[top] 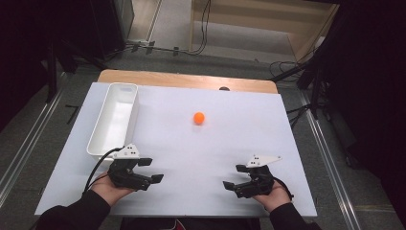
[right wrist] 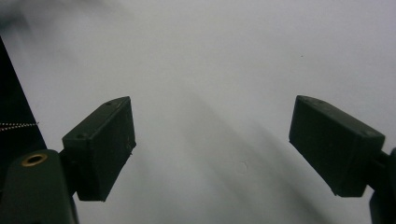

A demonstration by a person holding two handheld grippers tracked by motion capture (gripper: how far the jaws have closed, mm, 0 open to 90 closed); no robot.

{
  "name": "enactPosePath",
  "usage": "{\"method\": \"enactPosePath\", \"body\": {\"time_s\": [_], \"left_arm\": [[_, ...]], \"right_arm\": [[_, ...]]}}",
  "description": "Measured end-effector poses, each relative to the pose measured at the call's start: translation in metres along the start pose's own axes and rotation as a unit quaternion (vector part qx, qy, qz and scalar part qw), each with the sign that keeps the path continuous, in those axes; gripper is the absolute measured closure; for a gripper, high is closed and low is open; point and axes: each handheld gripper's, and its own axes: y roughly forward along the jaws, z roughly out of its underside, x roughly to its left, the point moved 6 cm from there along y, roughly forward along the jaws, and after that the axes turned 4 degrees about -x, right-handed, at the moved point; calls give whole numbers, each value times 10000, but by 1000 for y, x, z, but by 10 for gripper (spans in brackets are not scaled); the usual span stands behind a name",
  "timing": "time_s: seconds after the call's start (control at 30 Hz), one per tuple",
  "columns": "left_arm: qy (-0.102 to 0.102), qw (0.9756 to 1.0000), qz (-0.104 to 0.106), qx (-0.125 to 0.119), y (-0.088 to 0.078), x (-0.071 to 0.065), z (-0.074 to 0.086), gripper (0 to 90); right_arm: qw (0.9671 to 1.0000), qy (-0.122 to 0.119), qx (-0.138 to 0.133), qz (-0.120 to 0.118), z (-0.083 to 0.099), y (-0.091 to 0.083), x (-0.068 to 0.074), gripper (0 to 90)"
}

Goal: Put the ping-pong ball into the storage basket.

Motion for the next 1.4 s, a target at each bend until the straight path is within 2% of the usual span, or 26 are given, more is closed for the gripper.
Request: {"method": "enactPosePath", "body": {"time_s": [0.1,0.3,0.37,0.57,0.6,0.7,0.77,0.83,0.87,0.97,1.0,1.4], "left_arm": [[18,10000,85,-24,6,-4,-6,204],[92,9999,2,-54,13,-5,-14,203],[93,10000,-10,-19,16,-5,-17,162],[44,9999,115,-5,23,-5,-23,157],[28,9999,136,-60,24,-6,-27,150],[-28,9998,181,-78,26,-6,-32,121],[-11,9998,196,-82,27,-6,-33,17],[-38,9996,271,17,30,-6,-36,0],[-73,9996,266,64,31,-5,-36,0],[-74,9997,210,-31,33,-4,-38,0],[-58,9998,115,-118,33,-2,-42,0],[25,9999,20,110,46,2,-53,0]], "right_arm": [[10000,-33,9,6,0,0,0,132],[10000,-9,17,26,0,0,-1,131],[10000,6,14,17,0,0,0,131],[10000,0,20,37,1,0,-1,131],[10000,-18,40,39,1,0,-1,131],[10000,-12,29,37,1,0,-1,131],[10000,-7,33,42,1,-1,-1,131],[10000,-13,34,35,1,-1,-1,131],[10000,-13,32,36,1,-1,-1,131],[10000,-28,15,40,1,-1,-1,131],[10000,-13,33,34,1,-1,-1,131],[10000,-11,12,37,1,-1,0,132]]}}
